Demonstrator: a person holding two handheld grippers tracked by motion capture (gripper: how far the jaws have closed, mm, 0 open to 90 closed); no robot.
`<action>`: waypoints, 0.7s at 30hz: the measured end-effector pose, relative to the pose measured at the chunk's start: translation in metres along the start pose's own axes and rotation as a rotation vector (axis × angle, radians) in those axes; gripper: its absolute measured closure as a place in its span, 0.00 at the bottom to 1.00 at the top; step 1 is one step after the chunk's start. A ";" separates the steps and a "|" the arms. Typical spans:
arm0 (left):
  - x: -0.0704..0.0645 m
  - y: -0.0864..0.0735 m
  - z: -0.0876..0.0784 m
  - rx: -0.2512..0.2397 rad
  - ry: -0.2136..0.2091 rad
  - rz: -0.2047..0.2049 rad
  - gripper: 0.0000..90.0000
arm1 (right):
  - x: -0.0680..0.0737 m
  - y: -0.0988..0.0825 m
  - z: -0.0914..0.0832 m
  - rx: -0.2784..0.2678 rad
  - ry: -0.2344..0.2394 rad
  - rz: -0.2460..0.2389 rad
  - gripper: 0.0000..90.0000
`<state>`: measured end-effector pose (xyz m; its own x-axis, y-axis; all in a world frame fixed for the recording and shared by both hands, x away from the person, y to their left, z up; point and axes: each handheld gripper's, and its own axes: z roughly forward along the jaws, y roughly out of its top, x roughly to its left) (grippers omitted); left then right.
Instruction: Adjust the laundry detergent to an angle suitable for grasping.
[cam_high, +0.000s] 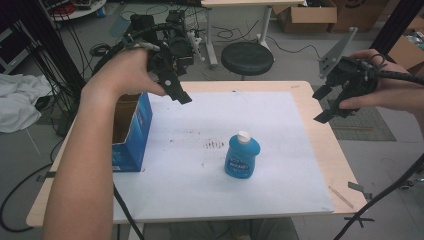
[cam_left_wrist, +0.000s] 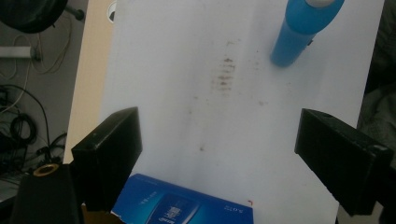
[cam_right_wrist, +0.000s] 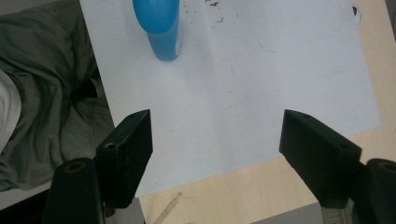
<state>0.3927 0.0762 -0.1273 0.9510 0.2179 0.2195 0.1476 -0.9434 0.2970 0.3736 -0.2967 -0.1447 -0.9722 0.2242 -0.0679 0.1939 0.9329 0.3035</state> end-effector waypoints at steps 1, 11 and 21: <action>0.000 0.001 0.000 -0.005 0.000 -0.004 0.17 | 0.000 0.000 0.000 0.003 -0.002 0.000 0.28; -0.003 0.004 -0.006 -0.002 -0.002 -0.010 0.17 | 0.000 -0.007 -0.002 -0.025 0.006 -0.003 0.27; -0.005 0.006 -0.005 0.019 0.005 -0.009 0.16 | -0.002 -0.010 0.002 -0.027 0.012 0.015 0.25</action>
<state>0.3877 0.0710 -0.1219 0.9483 0.2275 0.2213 0.1613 -0.9460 0.2812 0.3741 -0.3059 -0.1492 -0.9708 0.2342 -0.0519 0.2047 0.9217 0.3295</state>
